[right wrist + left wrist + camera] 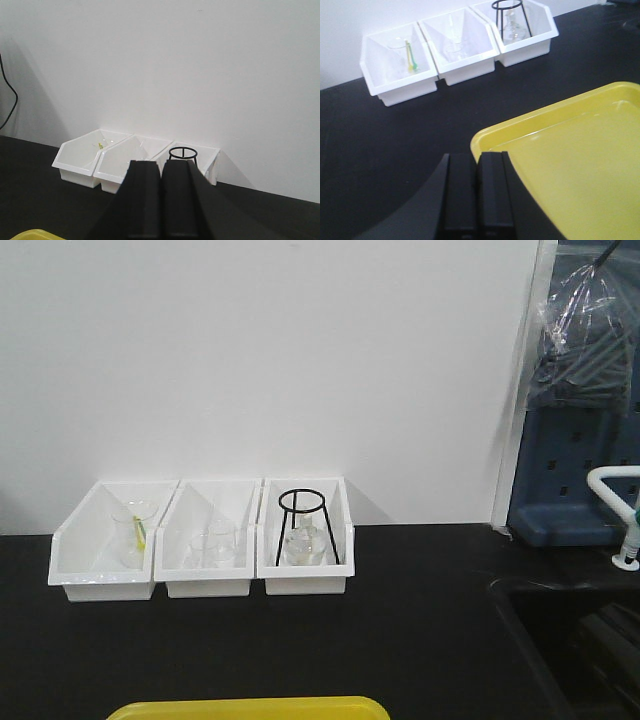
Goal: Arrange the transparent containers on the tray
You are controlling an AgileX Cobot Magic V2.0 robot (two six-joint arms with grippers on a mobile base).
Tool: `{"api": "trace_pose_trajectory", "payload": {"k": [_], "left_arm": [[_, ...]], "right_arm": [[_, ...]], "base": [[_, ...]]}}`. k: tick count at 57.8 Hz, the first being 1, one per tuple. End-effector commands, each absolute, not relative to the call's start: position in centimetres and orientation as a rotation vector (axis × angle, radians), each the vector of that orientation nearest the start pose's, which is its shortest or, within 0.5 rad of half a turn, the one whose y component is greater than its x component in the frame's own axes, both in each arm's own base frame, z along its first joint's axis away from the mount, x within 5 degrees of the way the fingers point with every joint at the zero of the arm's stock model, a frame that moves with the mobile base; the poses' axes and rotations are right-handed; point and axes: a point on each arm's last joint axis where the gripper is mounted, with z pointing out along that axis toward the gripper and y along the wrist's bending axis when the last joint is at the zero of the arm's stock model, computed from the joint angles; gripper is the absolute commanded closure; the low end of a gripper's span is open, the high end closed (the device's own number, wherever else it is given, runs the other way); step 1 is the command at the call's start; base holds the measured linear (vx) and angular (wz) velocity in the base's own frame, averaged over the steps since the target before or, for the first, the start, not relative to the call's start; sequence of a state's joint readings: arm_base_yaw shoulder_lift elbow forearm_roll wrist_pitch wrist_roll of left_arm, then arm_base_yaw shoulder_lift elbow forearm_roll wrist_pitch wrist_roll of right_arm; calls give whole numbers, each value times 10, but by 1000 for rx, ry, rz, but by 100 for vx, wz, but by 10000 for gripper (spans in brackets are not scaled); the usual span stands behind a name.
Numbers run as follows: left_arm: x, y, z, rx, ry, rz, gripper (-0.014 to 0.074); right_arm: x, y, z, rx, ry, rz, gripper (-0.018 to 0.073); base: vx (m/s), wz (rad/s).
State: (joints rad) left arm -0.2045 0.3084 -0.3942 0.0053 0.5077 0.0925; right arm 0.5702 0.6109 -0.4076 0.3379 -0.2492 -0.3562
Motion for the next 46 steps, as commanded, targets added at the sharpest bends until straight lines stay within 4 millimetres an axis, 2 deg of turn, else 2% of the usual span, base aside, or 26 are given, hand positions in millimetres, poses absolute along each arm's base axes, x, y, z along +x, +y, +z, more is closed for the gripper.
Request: {"api": "trace_pose_trajectory", "payload": {"k": [1,11,17,21,26,35,38,46], "left_arm": [[73,-14,296,277,1775,-56,603],[73,-12,296,310,1765,9,603],[77,-13,286,319,1717,21,603],[80,-15,272,318,1678,8,603],[80,-15,245,311,1646,-3,603],[69,-11,196,265,1578,9,603],[65,-9,188,244,1573,19,603],[57,-4,186,207,1598,69,603]], "right_arm": [[115,63,337,-330,1320,369,571],[115,63,337,-330,1320,369,571],[115,63,337,-330,1320,369,571],[115,63,337,-330,1320,369,571],[115,63,337,-330,1320,369,571],[115,63,337,-330,1320,369,571],[115,63,337,-330,1320,369,571],[115,63,337,-330,1320,369,571]], "base": [[0,0],[0,0],[0,0],[0,0],[0,0],[0,0],[0,0],[0,0]]}}
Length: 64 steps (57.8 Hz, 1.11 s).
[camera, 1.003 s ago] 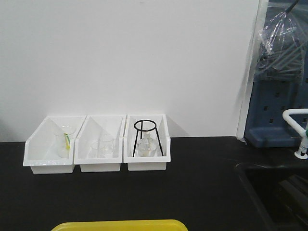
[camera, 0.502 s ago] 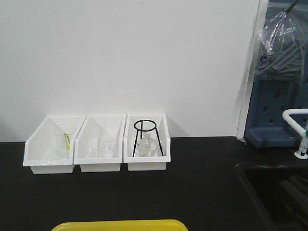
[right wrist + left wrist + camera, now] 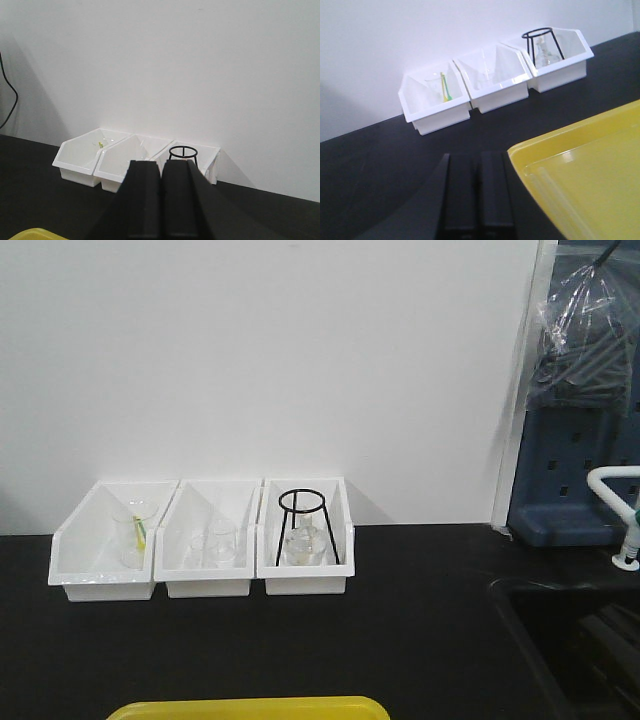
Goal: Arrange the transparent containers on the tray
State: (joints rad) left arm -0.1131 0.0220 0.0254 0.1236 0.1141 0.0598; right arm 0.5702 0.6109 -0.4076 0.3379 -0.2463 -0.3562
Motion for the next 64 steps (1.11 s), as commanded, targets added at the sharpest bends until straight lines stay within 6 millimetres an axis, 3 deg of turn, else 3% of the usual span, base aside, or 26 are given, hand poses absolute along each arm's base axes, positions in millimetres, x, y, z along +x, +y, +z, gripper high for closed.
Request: {"api": "trace_pose_trajectory", "payload": {"k": [1,64], "left_arm": [[56,-4,185,202,1592,71,603],[56,-3,182,185,1631,87,603]], "right_arm": [[115,63,337,-330,1320,369,571],[115,63,336,-338,1333,371,571]], "base": [[0,0],[0,0]]}}
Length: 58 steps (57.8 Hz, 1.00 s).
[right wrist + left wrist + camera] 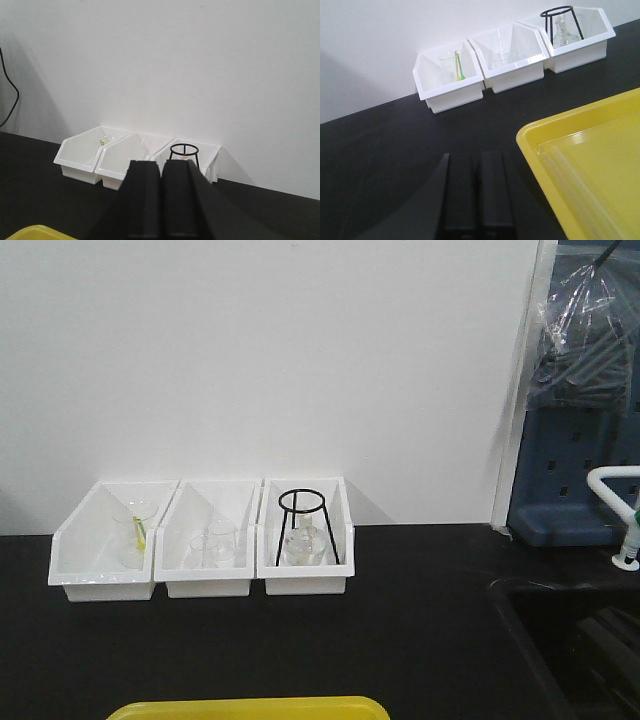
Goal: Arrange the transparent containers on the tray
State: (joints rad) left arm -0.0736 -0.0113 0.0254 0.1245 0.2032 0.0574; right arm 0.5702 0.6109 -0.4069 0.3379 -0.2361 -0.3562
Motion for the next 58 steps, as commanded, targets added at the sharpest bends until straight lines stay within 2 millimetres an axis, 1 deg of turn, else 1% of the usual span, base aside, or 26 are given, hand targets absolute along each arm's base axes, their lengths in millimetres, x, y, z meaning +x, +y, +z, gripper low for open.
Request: {"api": "trace_pose_trajectory", "payload": {"k": [1,8,17,22,29,32,36,45,51,54,58], "left_arm": [[56,-3,182,185,1631,87,603],[56,-3,182,185,1631,87,603],[56,-3,182,185,1631,87,603],[56,-3,182,185,1631,87,603],[56,-3,182,185,1631,87,603],[56,-3,182,185,1631,87,603],[56,-3,182,185,1631,87,603],[56,-3,182,185,1631,87,603],[56,-3,182,185,1631,87,603],[56,-3,182,185,1631,87,603],[56,-3,182,185,1630,87,603]], "right_arm": [[115,63,336,-338,1333,371,571],[115,64,335,-350,1336,365,571],[116,64,329,-429,1378,316,571],[119,59,324,-365,1459,339,571],[121,47,315,-299,1547,293,571],[117,41,308,-278,1552,260,571],[107,33,291,-251,1549,217,571],[80,15,240,-174,1543,122,571],[65,9,212,-103,1504,95,571],[60,7,204,-88,1480,84,571],[55,6,203,-82,1485,73,571]], "base": [[0,0],[0,0],[0,0],[0,0],[0,0],[0,0],[0,0],[0,0],[0,0],[0,0],[0,0]]}}
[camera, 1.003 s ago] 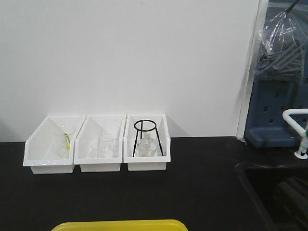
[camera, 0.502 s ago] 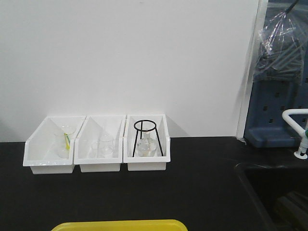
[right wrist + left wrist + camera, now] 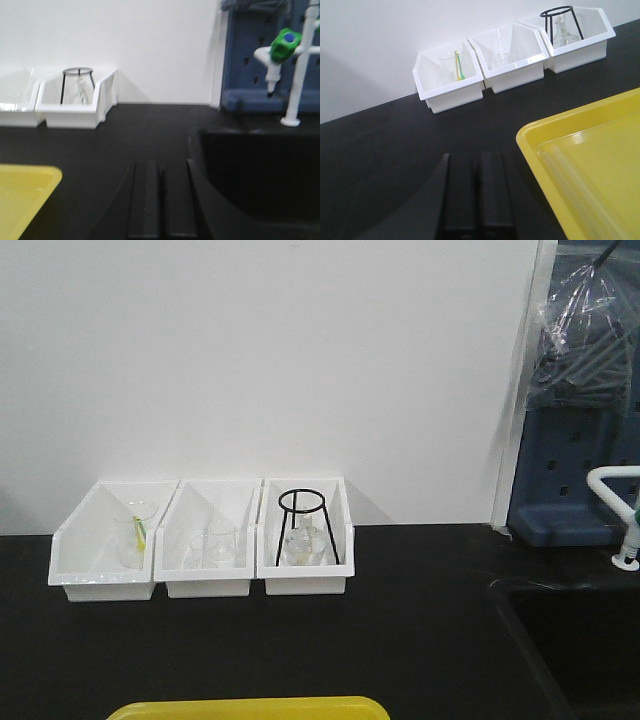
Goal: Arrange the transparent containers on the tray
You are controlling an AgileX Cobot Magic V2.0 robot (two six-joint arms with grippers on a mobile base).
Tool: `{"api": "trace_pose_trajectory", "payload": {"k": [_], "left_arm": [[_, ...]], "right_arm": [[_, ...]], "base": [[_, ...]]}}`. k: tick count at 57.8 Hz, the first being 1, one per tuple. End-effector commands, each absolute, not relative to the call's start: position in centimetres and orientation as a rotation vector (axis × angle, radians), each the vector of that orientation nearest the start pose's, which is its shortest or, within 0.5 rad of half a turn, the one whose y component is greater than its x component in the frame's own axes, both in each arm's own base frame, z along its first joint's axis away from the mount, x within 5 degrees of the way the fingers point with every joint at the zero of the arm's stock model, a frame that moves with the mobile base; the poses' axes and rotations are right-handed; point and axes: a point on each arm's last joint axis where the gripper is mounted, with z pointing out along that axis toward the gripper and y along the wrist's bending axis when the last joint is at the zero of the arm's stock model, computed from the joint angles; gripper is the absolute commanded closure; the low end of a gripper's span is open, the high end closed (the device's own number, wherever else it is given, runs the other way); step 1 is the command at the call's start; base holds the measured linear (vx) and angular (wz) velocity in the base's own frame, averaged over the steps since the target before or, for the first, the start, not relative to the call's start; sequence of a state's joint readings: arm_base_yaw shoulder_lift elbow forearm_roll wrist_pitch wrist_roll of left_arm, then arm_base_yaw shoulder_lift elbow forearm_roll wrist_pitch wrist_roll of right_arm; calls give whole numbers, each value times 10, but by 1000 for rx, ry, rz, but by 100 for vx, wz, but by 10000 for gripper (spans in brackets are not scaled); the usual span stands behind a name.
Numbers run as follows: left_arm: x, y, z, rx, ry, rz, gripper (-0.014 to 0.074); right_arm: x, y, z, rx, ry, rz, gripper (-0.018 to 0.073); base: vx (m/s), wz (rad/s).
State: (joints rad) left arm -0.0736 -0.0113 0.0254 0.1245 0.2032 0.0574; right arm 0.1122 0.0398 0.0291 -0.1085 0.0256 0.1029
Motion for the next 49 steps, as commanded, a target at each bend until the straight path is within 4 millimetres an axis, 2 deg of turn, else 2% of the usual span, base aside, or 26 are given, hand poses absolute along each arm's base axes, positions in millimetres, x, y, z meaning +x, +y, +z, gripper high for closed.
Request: {"api": "trace_pose_trajectory", "payload": {"k": [1,49], "left_arm": [[56,-3,182,185,1631,87,603],[56,-3,182,185,1637,88,603]], "right_arm": [[56,6,202,-86,1488,73,571],[56,6,202,-85,1493,74,571]], "base": [[0,0],[0,0]]}}
